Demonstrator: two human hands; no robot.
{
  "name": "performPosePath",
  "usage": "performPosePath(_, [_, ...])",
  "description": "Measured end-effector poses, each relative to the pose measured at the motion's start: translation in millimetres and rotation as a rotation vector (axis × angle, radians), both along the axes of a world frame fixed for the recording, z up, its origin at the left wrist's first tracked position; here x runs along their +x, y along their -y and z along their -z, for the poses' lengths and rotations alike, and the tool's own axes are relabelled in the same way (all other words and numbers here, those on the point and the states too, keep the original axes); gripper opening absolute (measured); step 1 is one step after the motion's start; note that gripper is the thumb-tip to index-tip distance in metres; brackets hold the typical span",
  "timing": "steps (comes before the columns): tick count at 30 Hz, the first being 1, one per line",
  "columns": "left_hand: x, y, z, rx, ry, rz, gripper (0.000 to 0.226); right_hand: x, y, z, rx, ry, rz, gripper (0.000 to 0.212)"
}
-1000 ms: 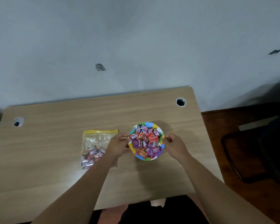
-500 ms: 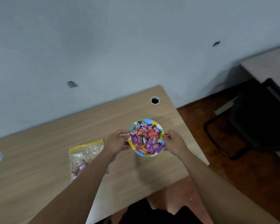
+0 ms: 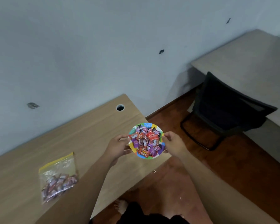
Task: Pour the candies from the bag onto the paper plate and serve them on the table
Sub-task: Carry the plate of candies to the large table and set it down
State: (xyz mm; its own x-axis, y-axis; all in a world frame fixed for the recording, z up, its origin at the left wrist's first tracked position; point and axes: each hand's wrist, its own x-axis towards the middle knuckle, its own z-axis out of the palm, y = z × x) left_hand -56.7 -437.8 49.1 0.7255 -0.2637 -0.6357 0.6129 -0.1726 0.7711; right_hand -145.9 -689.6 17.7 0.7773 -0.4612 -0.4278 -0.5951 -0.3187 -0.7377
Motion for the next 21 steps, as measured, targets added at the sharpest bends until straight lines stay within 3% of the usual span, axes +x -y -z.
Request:
performPosePath(14, [-126,209,-24,-0.001,0.025,0.197,0.014,-170,177,-33,-0.063,0.031,0.219,0.021])
performPosePath(21, [-169,307,-35,0.01,0.057,0.403,0.019,-254,246,-53,-0.048,0.047,0.403,0.022])
